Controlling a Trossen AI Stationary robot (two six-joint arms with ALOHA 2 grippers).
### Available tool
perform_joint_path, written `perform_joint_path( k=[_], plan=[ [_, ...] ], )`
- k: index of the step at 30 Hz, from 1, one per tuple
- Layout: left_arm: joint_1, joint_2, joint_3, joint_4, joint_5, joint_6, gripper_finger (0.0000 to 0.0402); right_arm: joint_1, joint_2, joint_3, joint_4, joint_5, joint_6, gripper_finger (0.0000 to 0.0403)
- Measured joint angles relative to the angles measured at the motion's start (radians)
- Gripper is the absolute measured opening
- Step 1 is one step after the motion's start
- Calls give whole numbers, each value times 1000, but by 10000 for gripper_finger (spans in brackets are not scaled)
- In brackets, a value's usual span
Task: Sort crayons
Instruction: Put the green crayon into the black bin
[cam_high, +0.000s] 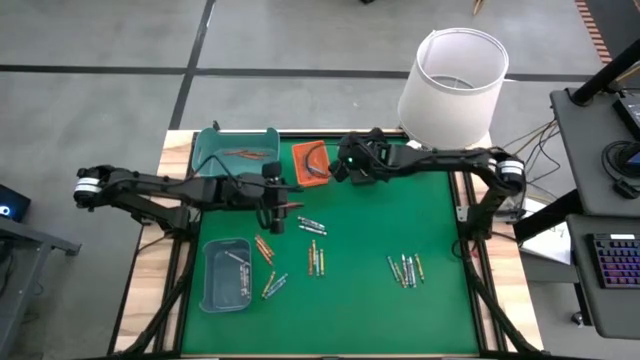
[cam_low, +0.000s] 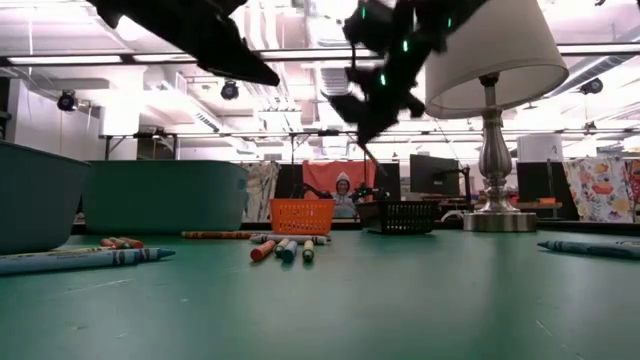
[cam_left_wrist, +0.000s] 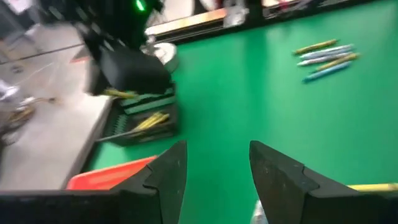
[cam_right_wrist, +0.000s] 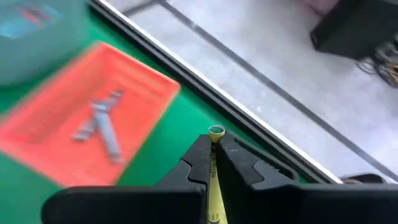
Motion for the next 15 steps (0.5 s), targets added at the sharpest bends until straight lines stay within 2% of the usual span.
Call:
perform_joint_path(
  k=[6,11,15],
  plan=[
    [2,0,18,-33,-91,12,157,-88,74,-70,1,-8,65,13],
    [8,0,16,-35,-113,10,157,-109,111,-76,6,-97,62,13],
    [9,0,15,-34,-113,-1,157,-112,123,-75,8,-105,61,13]
  ],
)
